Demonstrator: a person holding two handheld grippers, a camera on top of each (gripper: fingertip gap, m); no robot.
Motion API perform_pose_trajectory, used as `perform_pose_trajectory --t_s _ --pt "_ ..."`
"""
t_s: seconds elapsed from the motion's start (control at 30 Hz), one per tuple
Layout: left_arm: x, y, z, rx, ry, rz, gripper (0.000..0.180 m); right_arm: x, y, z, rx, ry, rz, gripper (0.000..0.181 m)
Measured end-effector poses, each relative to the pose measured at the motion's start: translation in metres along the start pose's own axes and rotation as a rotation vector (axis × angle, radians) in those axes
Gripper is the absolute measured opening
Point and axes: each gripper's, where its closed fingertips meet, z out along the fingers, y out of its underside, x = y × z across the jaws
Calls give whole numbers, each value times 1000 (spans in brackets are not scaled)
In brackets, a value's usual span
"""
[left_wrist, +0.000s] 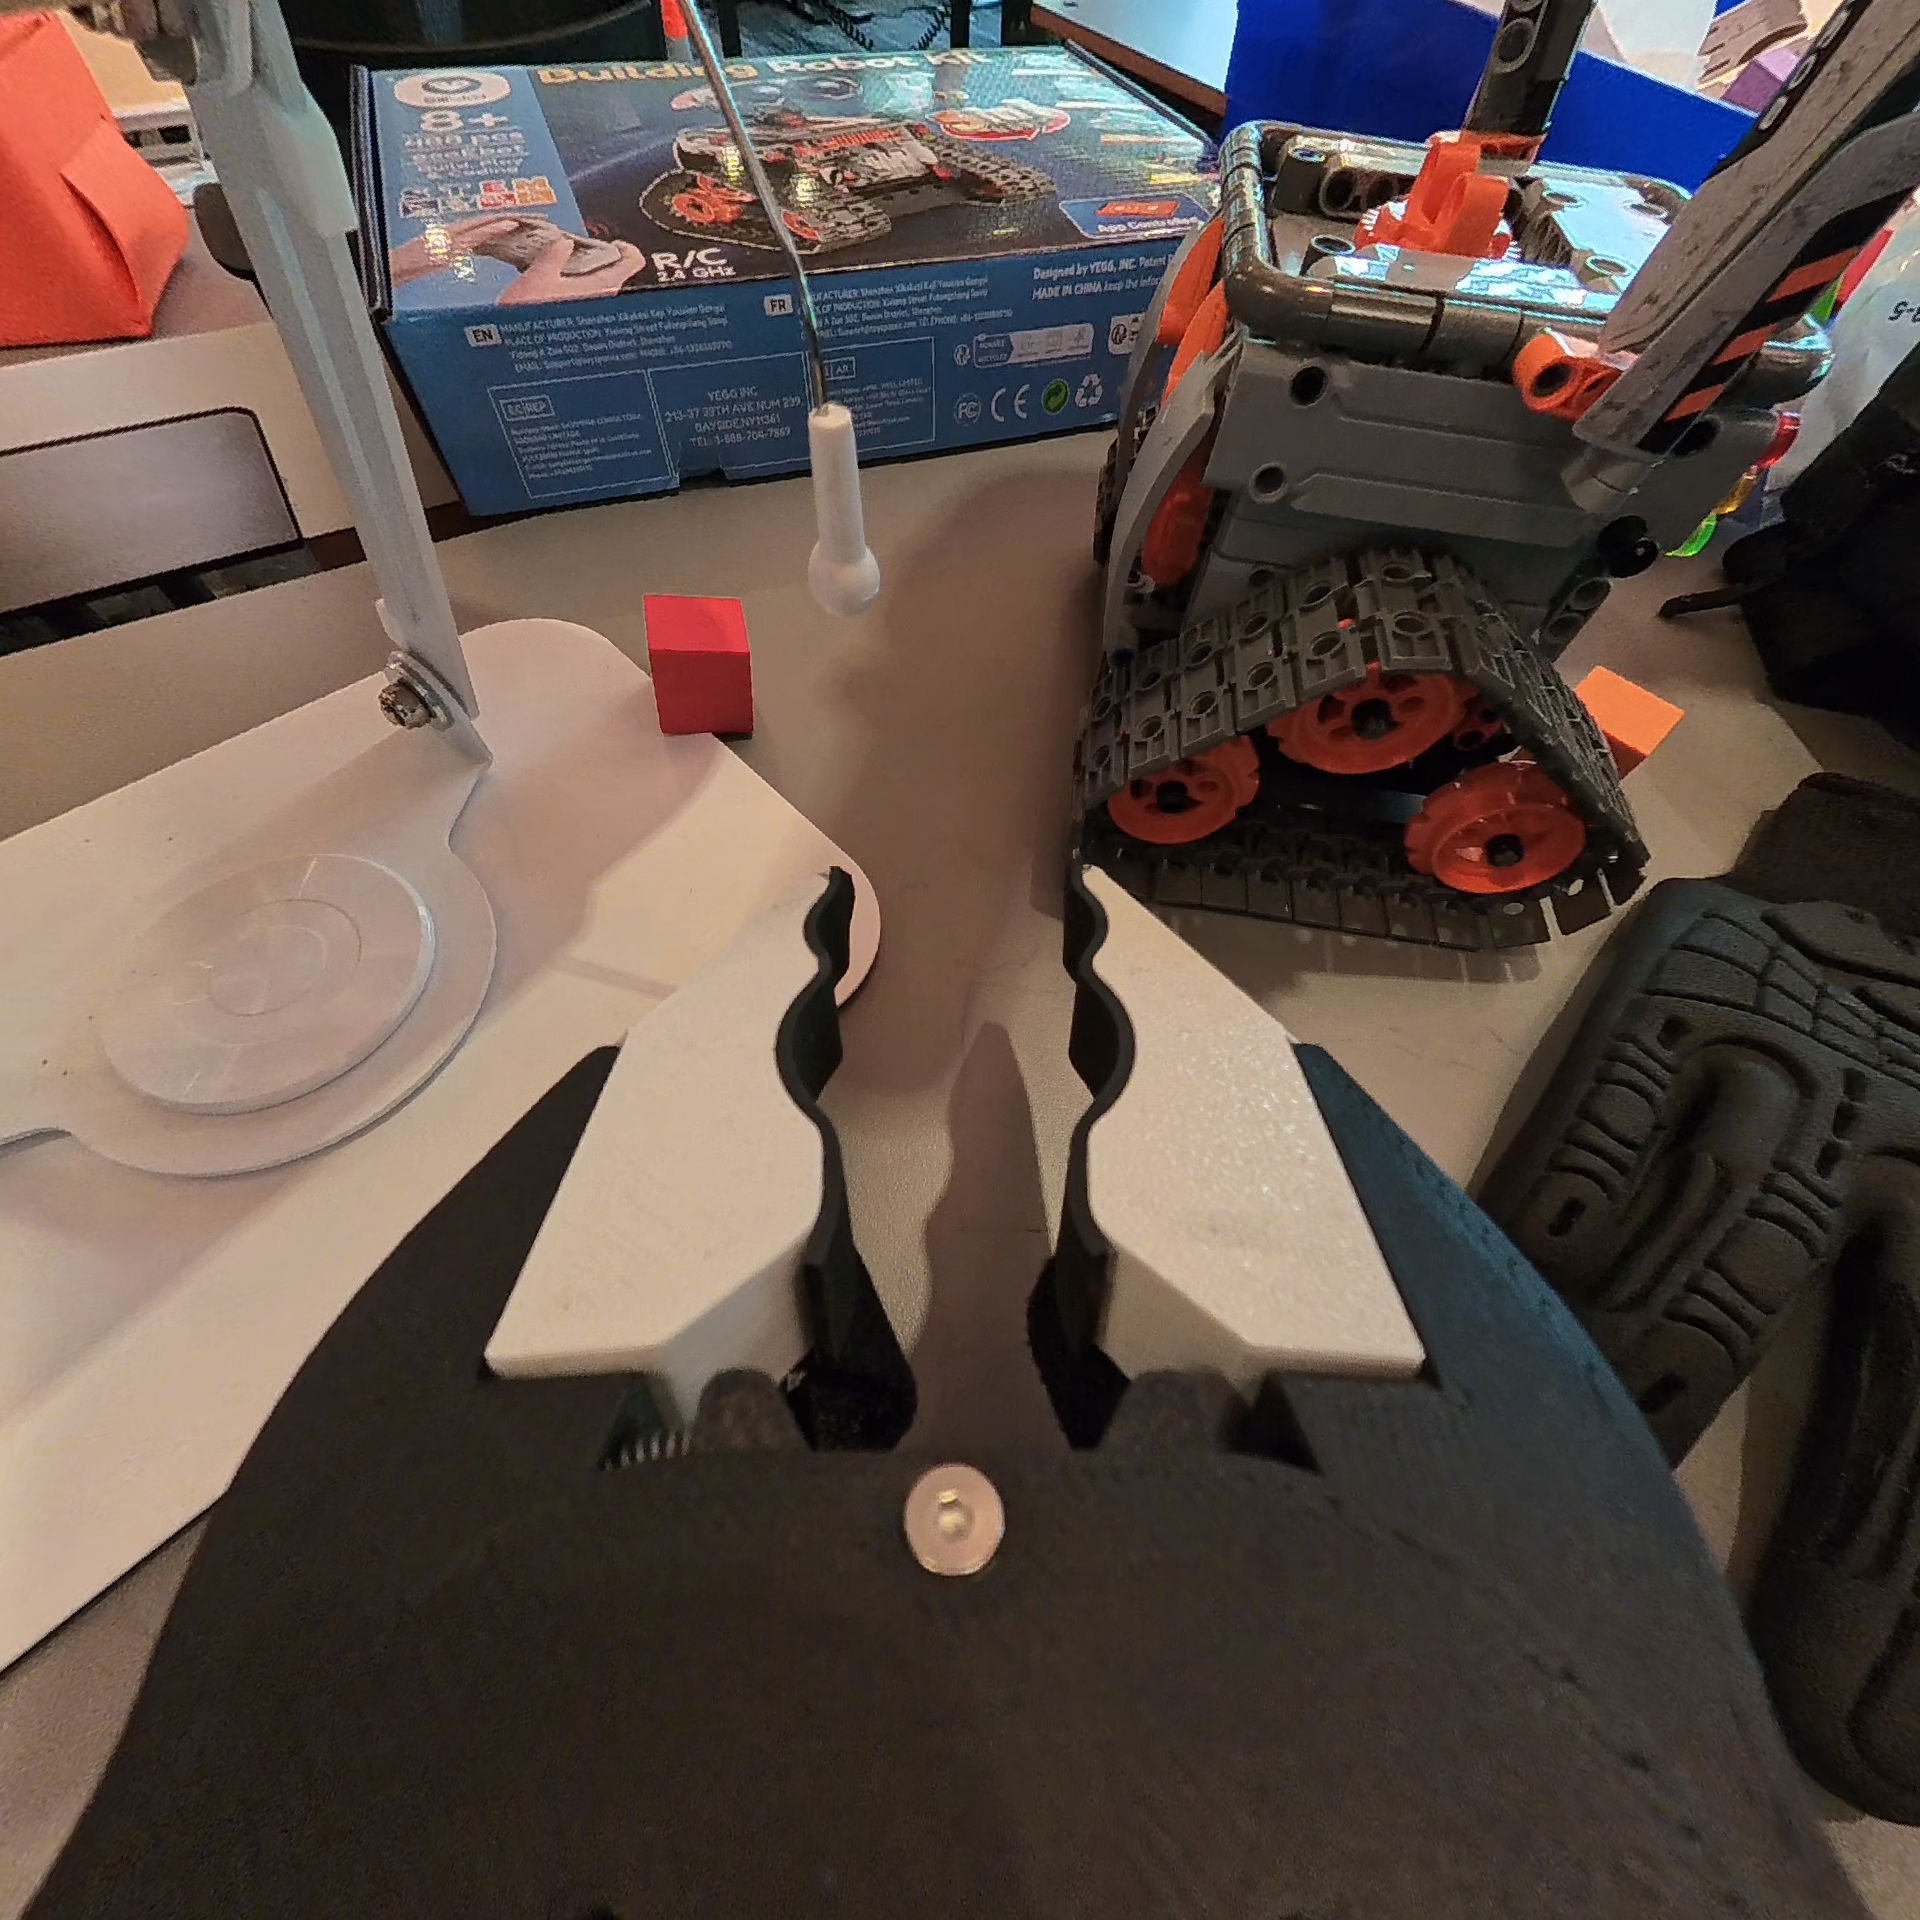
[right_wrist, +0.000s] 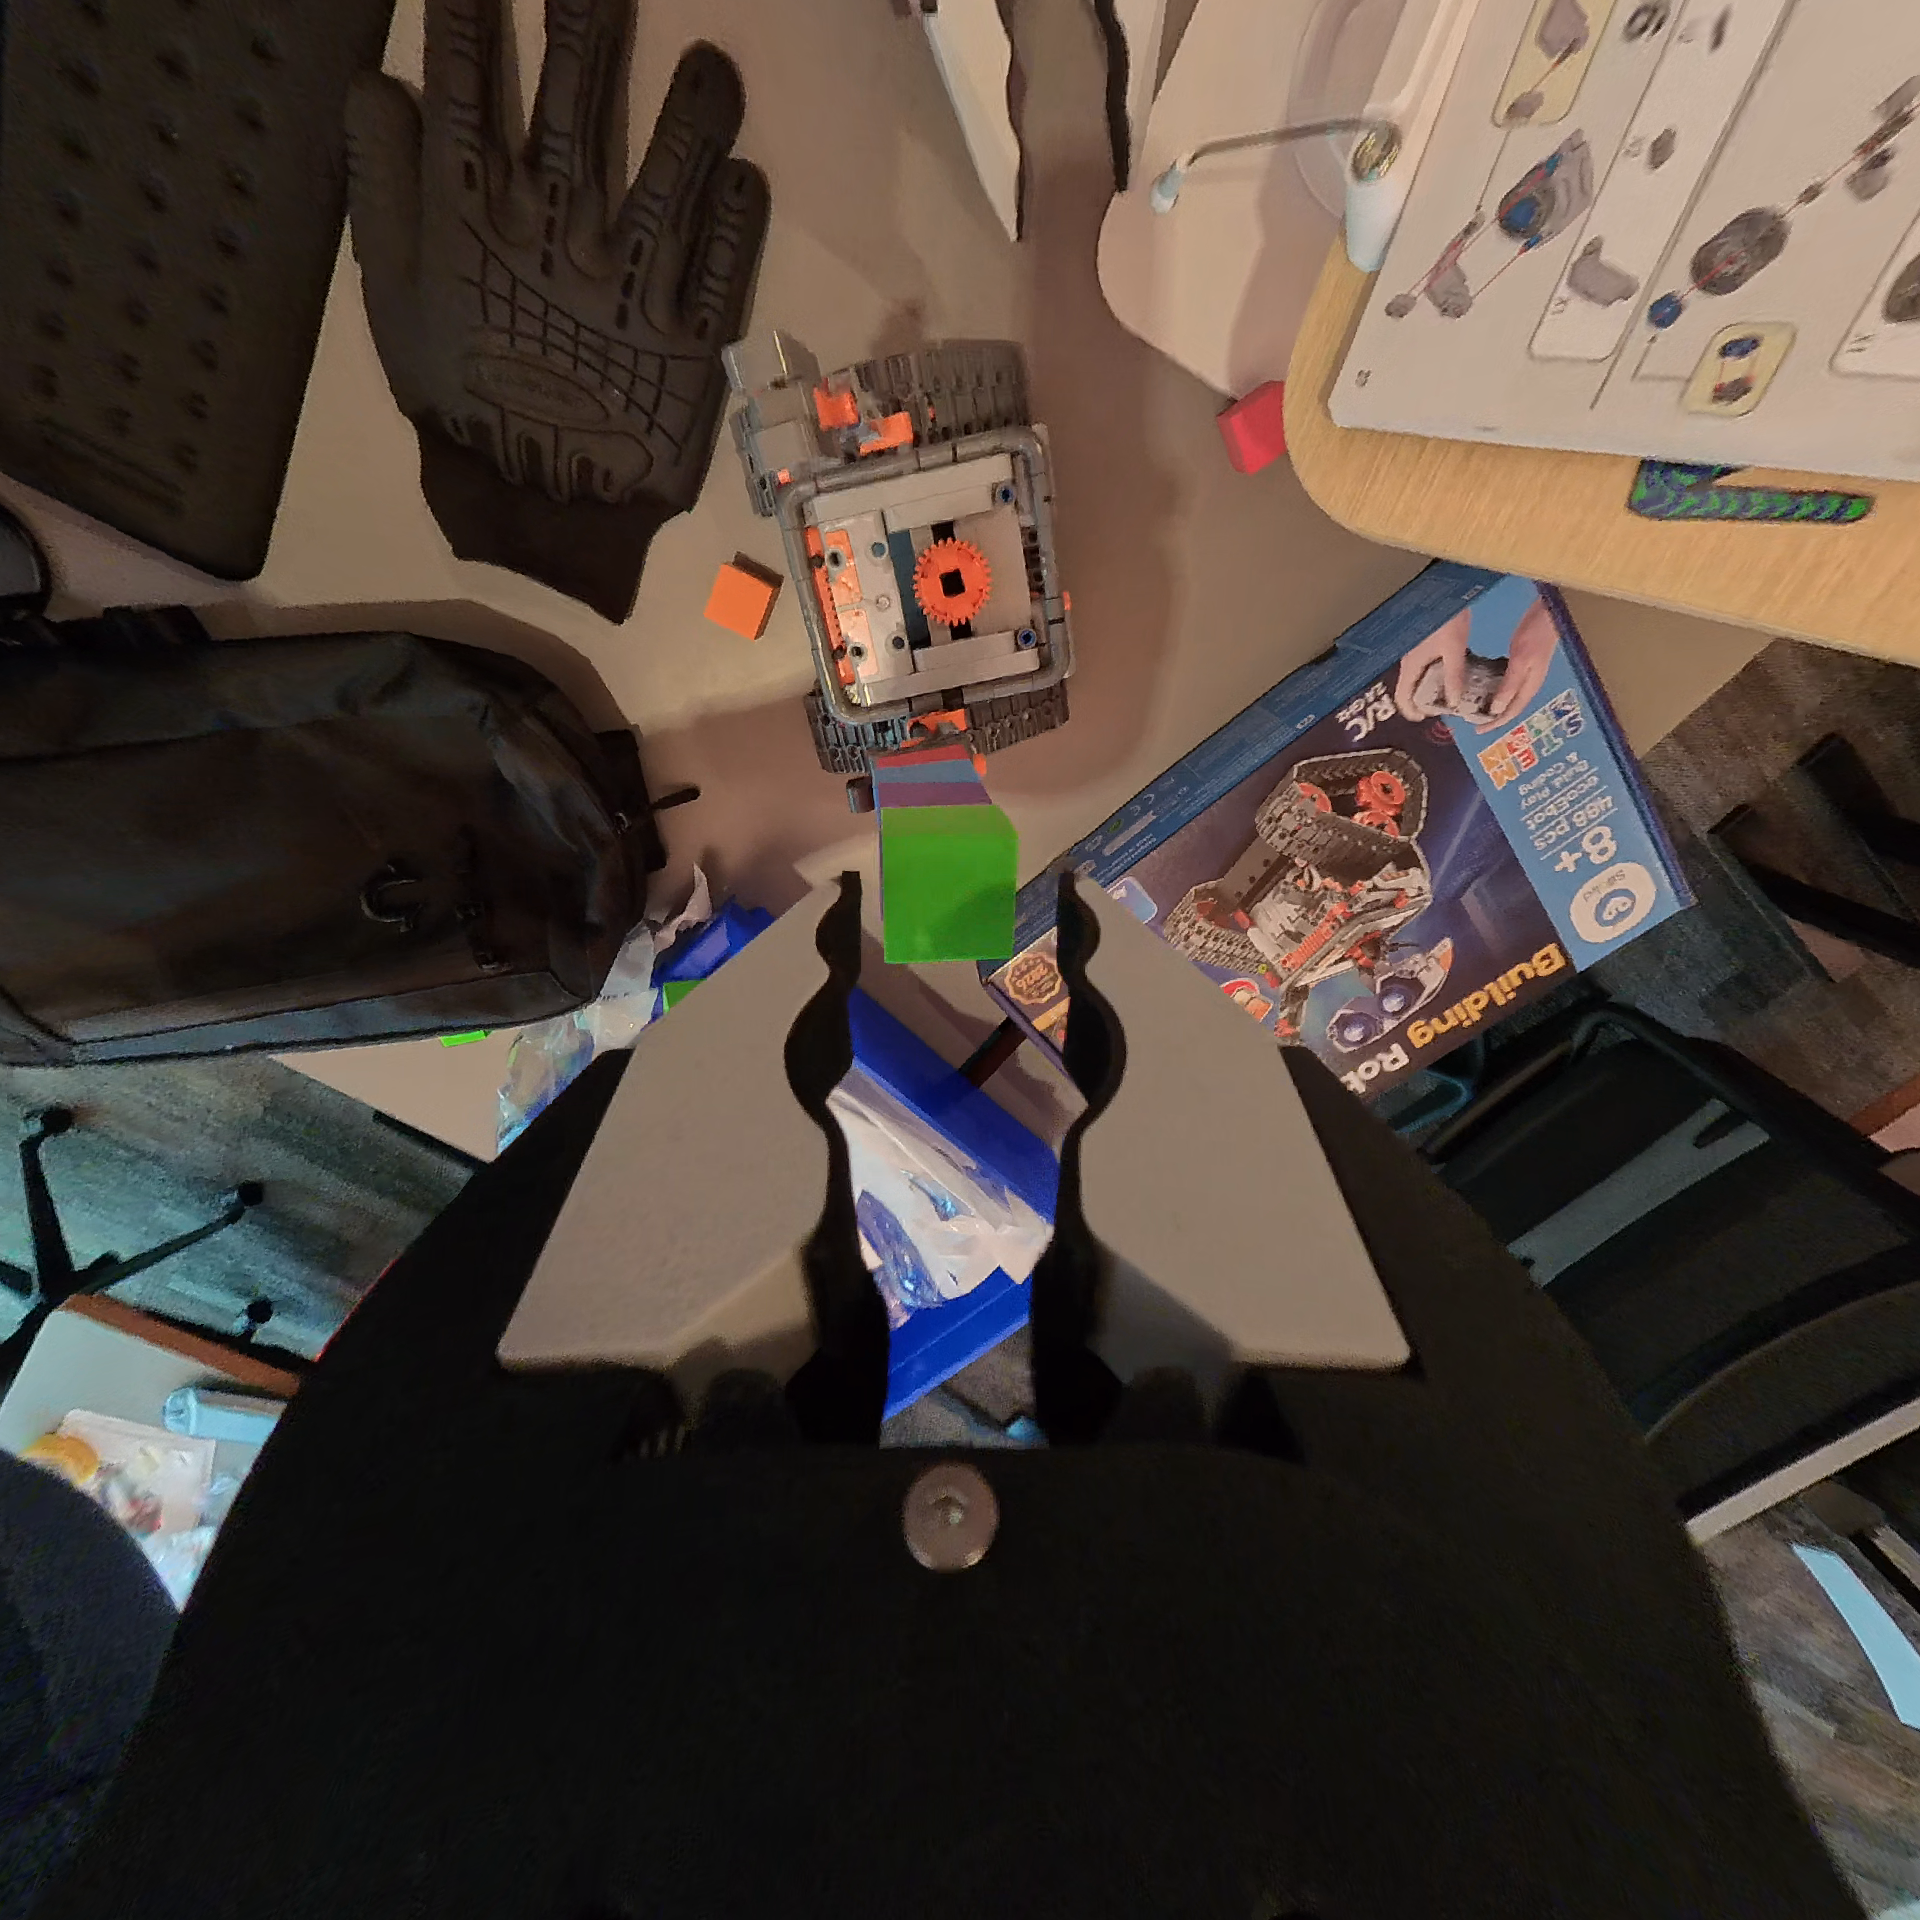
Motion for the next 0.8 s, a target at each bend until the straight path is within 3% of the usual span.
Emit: perform_pose_trajectory --t_s 0.17,0.33,0.57,0.8 --pt "-1 0 -1 3 0 0 38 1 -4 -35 111 148 31 40" --pt "-2 -2 -2 12 -4 -4 38 -24 56 -46 126 295 240 39" --pt "3 0 1 -1 7 4 38 -91 206 57 -38 270 528 40" --pt "3 0 1 1 4 8 38 -136 280 142 -147 238 581 43"
